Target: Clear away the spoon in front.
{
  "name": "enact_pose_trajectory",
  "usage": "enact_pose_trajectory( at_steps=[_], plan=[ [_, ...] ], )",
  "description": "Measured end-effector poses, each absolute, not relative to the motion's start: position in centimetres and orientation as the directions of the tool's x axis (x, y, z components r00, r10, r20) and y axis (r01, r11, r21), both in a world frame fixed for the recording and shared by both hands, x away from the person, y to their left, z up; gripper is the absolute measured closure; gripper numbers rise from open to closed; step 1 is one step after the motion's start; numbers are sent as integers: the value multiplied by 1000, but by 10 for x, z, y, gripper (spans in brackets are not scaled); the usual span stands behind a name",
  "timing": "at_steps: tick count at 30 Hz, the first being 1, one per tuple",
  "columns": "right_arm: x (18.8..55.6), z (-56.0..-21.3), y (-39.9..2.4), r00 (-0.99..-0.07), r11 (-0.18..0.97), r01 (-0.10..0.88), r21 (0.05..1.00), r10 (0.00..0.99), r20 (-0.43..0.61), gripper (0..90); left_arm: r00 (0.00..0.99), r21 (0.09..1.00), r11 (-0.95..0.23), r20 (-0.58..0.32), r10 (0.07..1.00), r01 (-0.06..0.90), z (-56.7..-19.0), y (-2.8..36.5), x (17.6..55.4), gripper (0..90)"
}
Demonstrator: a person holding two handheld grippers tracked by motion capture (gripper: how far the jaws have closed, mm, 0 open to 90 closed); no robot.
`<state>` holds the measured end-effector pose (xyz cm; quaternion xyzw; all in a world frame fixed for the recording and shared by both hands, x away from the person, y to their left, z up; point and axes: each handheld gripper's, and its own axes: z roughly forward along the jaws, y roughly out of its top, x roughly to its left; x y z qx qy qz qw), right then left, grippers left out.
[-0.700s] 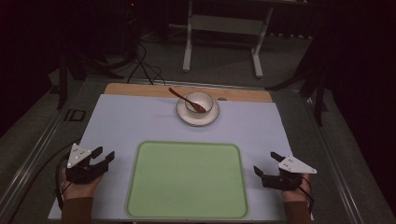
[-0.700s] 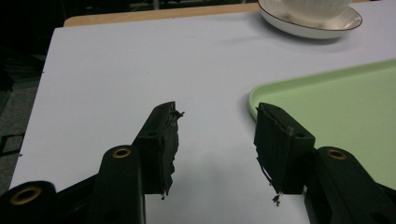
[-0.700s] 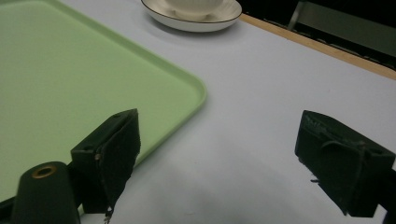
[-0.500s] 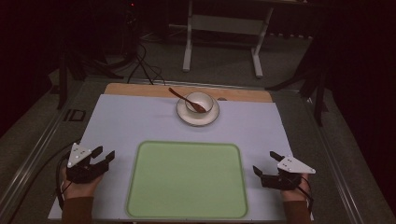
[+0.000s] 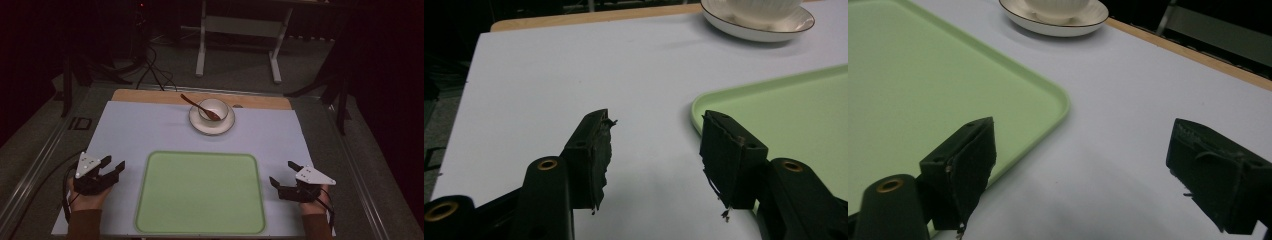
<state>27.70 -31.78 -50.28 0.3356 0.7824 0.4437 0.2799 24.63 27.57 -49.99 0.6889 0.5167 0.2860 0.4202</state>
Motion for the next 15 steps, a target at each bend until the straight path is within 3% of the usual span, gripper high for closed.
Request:
enact_pose_trajectory(
  at_steps=[15],
  plan=[
    [277,-503,-318,-591,373,274,886,792,-151,124,352,881,-127,-47,935,456,-485,254,261,432]
  ],
)
